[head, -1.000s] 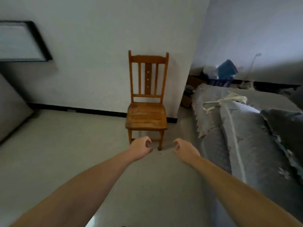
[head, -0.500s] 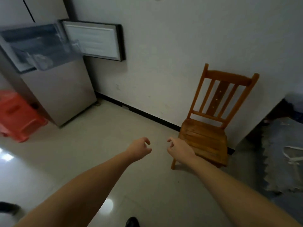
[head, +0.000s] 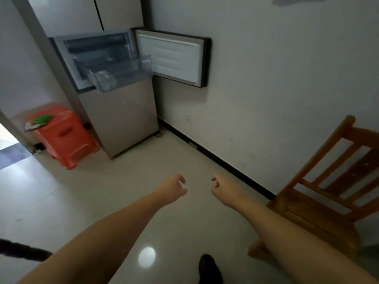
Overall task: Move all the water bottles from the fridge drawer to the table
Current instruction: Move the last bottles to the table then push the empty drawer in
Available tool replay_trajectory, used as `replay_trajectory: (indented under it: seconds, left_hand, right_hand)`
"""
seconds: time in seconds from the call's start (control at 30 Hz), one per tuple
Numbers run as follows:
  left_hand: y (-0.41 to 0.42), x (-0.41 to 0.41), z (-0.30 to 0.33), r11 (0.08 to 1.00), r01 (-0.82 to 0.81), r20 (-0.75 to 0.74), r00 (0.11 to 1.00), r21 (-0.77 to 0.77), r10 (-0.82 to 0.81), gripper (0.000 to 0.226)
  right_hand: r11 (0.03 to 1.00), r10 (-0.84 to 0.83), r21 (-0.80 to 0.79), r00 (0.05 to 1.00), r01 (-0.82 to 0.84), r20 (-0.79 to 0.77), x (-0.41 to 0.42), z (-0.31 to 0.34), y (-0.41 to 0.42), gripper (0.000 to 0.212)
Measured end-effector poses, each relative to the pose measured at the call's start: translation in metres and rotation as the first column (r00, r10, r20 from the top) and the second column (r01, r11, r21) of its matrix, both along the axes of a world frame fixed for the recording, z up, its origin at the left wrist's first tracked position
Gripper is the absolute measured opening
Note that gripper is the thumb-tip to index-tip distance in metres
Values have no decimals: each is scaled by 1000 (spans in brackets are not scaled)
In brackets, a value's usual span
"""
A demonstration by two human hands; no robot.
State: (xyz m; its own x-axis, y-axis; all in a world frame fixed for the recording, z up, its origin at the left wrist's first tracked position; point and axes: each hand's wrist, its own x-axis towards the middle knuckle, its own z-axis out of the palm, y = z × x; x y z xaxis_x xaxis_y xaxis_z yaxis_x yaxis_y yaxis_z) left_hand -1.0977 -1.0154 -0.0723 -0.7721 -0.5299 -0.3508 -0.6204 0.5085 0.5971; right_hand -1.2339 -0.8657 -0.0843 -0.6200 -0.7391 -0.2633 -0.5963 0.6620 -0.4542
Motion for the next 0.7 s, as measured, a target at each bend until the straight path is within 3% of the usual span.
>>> replay_trajectory:
  seconds: [0.5, 0.7]
  left_hand:
    - [-235, -140, 22, 928, -364, -118, 928, -81, 353, 26]
    - [-301, -172, 11, 913, -406, -84, 912, -42, 402, 27]
  right_hand:
    - [950, 308, -25, 946, -312, -104, -177, 29, -282, 38]
    - [921, 389, 0, 918, -390, -76, -216, 20, -363, 37]
